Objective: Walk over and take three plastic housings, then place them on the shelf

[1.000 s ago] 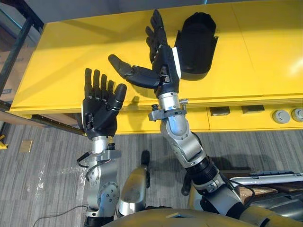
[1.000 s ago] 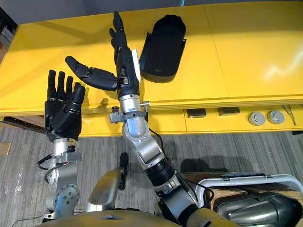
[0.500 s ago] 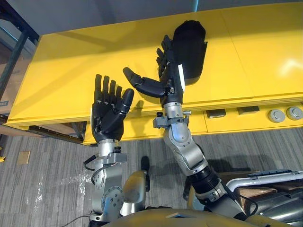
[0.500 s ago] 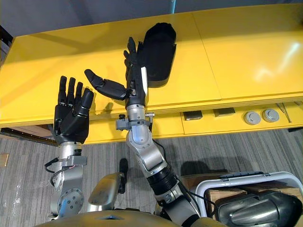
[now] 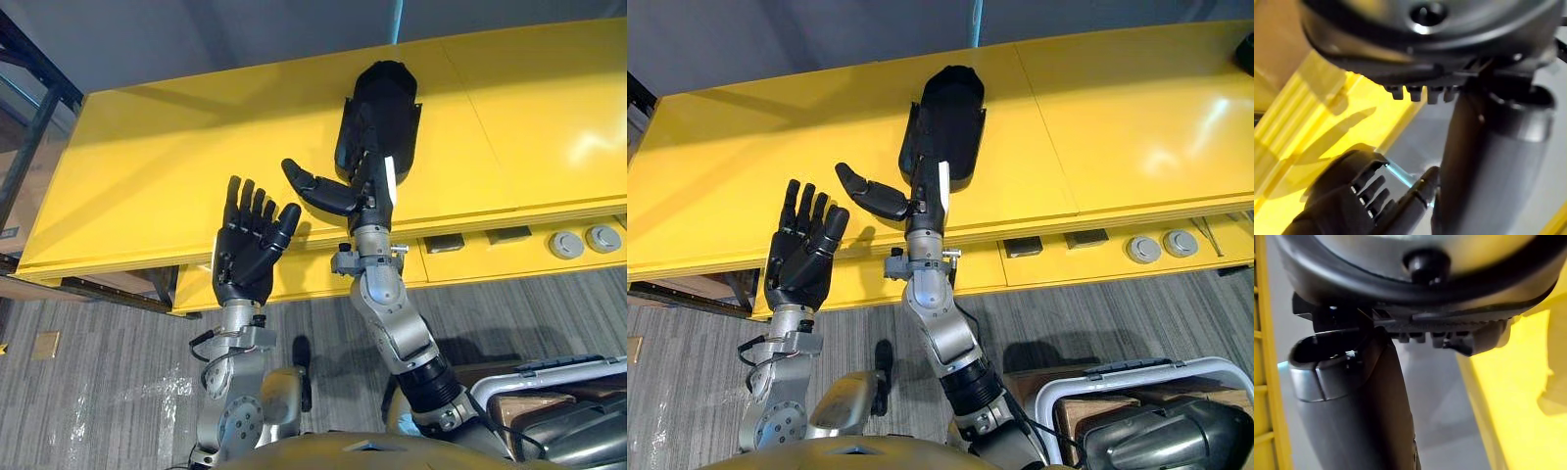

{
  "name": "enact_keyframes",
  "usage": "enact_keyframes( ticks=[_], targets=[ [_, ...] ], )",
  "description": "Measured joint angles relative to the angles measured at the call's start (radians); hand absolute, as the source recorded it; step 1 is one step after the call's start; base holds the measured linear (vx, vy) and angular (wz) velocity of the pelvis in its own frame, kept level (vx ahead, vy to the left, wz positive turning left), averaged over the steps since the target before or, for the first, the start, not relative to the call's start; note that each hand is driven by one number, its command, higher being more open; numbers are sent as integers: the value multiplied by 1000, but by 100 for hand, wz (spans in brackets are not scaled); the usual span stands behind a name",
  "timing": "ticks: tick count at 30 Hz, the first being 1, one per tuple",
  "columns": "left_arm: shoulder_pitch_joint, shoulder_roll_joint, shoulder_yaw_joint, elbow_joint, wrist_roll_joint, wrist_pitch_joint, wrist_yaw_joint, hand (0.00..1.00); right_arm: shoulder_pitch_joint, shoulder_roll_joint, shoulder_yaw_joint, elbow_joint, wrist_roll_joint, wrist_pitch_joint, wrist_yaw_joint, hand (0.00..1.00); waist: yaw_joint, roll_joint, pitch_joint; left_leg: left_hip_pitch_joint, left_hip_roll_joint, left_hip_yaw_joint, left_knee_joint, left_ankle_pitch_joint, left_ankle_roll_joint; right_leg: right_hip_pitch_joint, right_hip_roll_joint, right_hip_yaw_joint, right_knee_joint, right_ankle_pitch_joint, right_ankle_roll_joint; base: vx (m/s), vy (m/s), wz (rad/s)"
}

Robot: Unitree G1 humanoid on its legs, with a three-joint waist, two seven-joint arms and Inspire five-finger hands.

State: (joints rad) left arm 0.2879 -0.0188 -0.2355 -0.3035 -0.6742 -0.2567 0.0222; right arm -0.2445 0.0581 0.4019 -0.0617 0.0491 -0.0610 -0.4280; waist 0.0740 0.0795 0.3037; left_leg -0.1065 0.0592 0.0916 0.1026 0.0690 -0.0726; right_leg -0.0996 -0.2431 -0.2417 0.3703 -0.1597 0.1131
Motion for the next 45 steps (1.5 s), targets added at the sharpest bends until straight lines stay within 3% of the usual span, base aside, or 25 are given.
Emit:
enact_keyframes(
  ticks=[13,27,37,41,45],
  targets=[
    [33,34,-3,1,0,0,2,100,36,-29,-53,0,-5,10,-5,100,-26,5,-19,45,-11,0,-41,10,2,38,-1,1,-28,7,9,3,0,0],
    [34,64,6,1,1,7,5,100,46,-65,-162,14,-3,-18,8,100,-32,3,-21,48,-14,-1,-45,16,13,74,12,-1,-110,59,16,0,0,0],
    [34,72,23,1,1,22,5,100,72,-104,-187,29,17,-68,119,100,-37,2,-21,54,-14,-4,-53,19,13,85,17,-5,-131,67,12,-6,2,0],
    [32,77,41,1,1,27,-8,100,80,-150,-189,29,61,-81,281,100,-51,1,-21,53,-13,-8,-53,19,13,101,23,-12,-159,86,16,4,0,1],
    [30,78,59,-2,7,39,-17,100,95,-173,-184,25,139,-100,359,100,-49,-6,-24,54,-12,-13,-53,18,14,117,28,-18,-183,97,17,6,2,2]
  ],
)
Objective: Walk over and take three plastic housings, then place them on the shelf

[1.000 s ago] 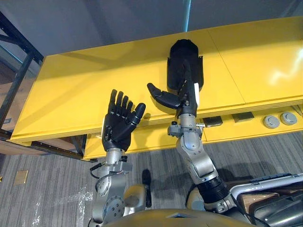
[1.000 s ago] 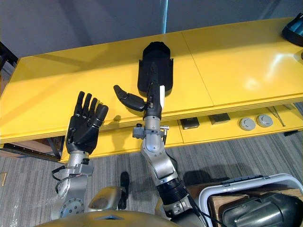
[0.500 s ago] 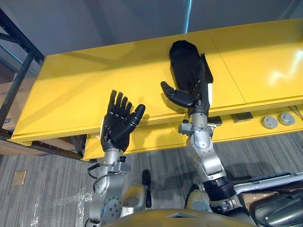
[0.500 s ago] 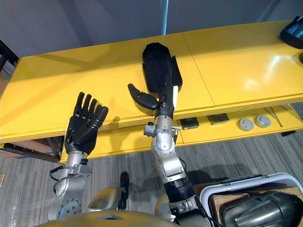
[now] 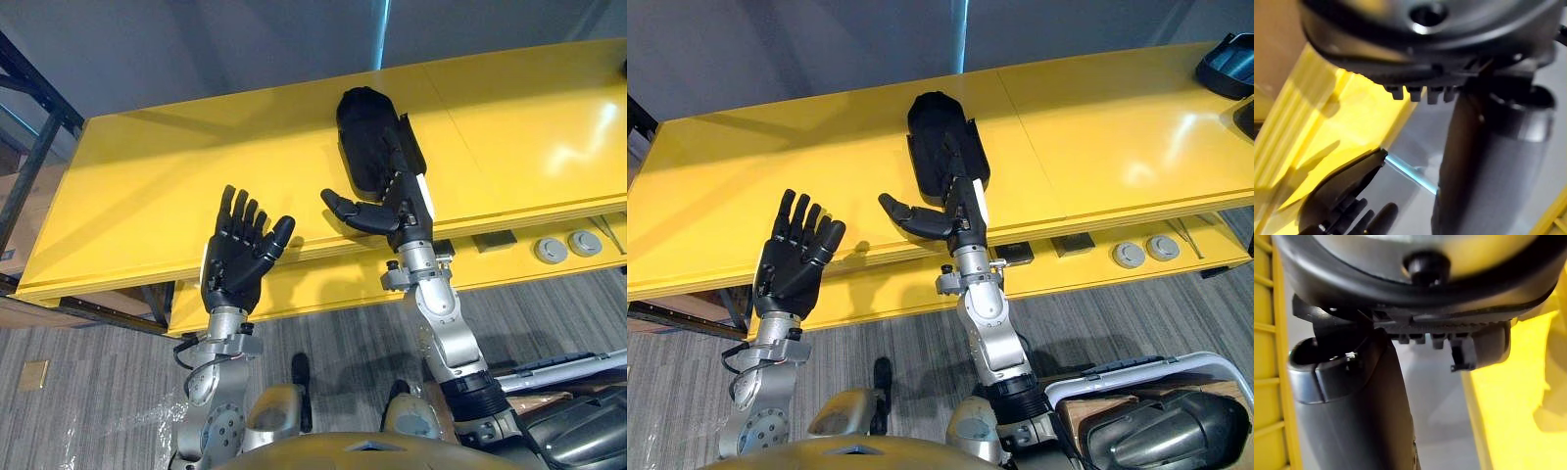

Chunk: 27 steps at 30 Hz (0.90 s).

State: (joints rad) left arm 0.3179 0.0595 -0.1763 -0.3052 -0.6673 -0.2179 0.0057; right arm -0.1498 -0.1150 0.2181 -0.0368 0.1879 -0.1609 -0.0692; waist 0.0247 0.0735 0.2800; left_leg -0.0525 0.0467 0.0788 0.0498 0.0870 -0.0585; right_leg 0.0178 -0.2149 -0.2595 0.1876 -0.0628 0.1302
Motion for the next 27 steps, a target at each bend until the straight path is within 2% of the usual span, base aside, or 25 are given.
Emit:
enact_keyframes(
  ticks=[4,8,10,16,20,24,25,27],
  targets=[
    [0,18,-1,-1,9,6,-1,100,25,-5,10,-48,17,-10,18,100,1,-11,-5,0,1,-1,0,-2,-1,5,4,-1,-13,5,-1,2,1,1],
    [1,28,0,-17,11,9,-1,100,29,-9,-3,-143,18,-48,19,100,1,-12,-6,4,8,1,1,-4,-3,19,11,-1,-35,16,-4,0,0,0],
    [1,28,7,-18,11,9,-3,100,30,-9,-23,-189,18,-69,11,100,0,-18,-10,8,10,4,0,-5,-4,23,13,0,-41,16,-4,-10,-1,-5],
    [5,33,35,-19,11,10,-11,100,105,-23,-132,-262,25,-67,0,100,-1,-47,-28,8,18,12,0,-9,-9,34,27,7,-75,28,-11,4,-2,-5],
    [12,35,41,-33,11,21,-15,100,188,-48,-170,-296,70,-40,41,100,-2,-47,-30,8,18,27,1,-15,-8,36,32,18,-96,43,-12,17,9,-10],
    [38,36,40,-79,11,27,-32,100,292,-48,-168,-361,103,-40,91,100,-11,-47,-30,4,21,34,4,-23,-9,34,35,23,-104,48,-10,19,5,-6],
    [40,36,40,-81,11,26,-32,100,307,-48,-166,-367,102,-45,96,100,-13,-47,-30,1,23,34,7,-24,-9,32,35,23,-104,48,-10,0,0,0],
    [43,36,40,-85,10,25,-32,100,348,-46,-153,-372,91,-90,96,100,-22,-48,-30,-22,33,38,19,-28,-7,12,40,30,-103,48,-10,0,0,0]
  ],
)
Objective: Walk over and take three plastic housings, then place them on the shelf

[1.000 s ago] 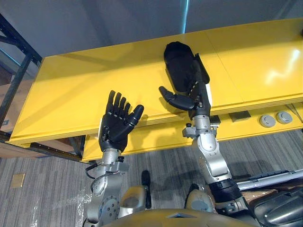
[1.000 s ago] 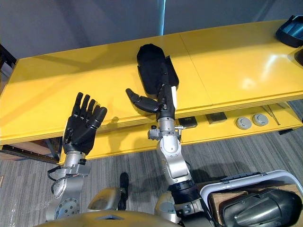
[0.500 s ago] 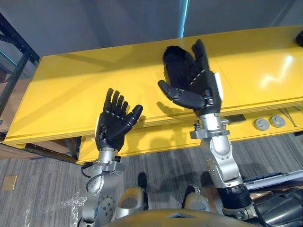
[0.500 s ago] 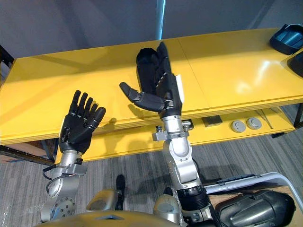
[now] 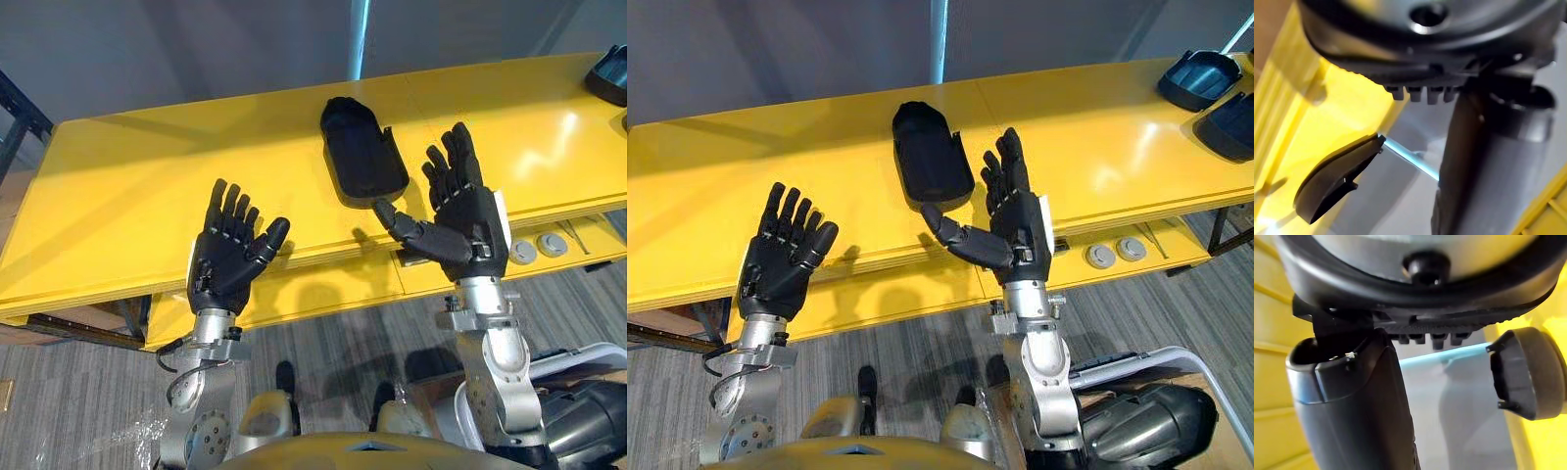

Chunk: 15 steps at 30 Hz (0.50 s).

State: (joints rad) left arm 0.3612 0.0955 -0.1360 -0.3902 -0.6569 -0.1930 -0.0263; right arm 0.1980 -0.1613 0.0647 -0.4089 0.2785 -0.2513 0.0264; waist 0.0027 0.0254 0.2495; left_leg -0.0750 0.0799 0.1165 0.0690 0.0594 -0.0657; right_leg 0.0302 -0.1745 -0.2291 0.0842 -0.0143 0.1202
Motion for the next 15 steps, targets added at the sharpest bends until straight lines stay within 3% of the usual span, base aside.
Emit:
enact_keyframes(
  ticks=[3,6,10,15],
  targets=[
    [2,-1,-16,0,0,0,7,100,66,15,7,-9,-112,-115,-97,100,-6,0,0,-14,1,8,2,0,1,-19,2,9,1,2,2,14,0,-7],
    [2,-1,-23,0,-1,-4,16,100,151,48,5,-74,-150,-180,-149,100,-18,0,0,-18,1,19,9,-8,4,-29,2,23,2,2,2,33,11,-14],
    [7,0,-44,0,-3,-7,27,100,220,51,9,-86,-144,-250,-134,100,-38,-1,1,-22,3,46,31,-31,4,-43,2,50,3,2,2,20,19,-22],
    [8,4,-65,1,-11,-16,42,100,287,44,30,-85,-19,-258,-29,100,-61,-2,1,-24,4,65,33,-40,3,-55,2,72,4,1,2,15,9,-11]
  ],
)
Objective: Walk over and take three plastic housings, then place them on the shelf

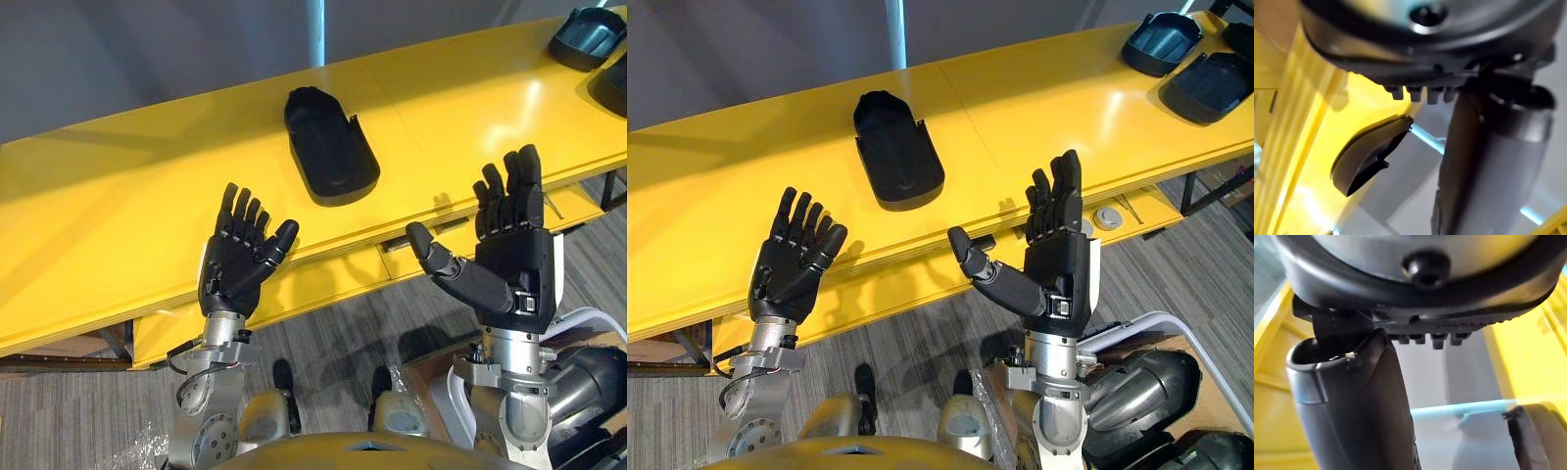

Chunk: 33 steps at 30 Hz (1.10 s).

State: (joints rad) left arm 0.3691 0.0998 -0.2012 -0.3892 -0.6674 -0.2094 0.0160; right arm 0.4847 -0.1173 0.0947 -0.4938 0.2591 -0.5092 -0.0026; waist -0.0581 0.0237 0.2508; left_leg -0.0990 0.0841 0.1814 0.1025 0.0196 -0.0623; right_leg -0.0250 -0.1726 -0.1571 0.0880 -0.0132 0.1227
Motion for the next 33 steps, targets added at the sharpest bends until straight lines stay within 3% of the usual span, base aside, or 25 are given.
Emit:
enact_keyframes(
  ticks=[6,11,20,26,33],
  targets=[
    [-8,31,-37,19,0,-28,18,100,29,-47,78,73,73,49,140,100,-2,-2,2,-10,1,-1,15,-11,2,-9,-1,0,14,-6,-3,8,2,0],
    [-9,38,-38,40,1,-30,47,100,5,-85,160,113,71,64,166,100,0,-3,11,-36,0,-15,32,-13,2,-28,-4,-8,31,-12,-5,-14,3,8],
    [-8,58,-70,45,0,-51,68,100,-33,-115,232,146,66,96,138,100,1,-1,28,-38,-6,-37,34,-10,3,-30,-14,-31,63,-36,-6,-14,-3,7],
    [-8,58,-72,45,1,-58,79,100,-72,-119,252,169,61,96,23,100,1,3,30,-39,-8,-39,35,-10,3,-32,-13,-33,68,-36,-5,2,-2,1],
    [-8,56,-72,45,2,-62,85,100,-137,-119,250,190,19,96,-16,100,3,20,38,-43,-9,-42,37,-9,4,-36,-14,-36,72,-36,-5,0,0,0]
  ],
)
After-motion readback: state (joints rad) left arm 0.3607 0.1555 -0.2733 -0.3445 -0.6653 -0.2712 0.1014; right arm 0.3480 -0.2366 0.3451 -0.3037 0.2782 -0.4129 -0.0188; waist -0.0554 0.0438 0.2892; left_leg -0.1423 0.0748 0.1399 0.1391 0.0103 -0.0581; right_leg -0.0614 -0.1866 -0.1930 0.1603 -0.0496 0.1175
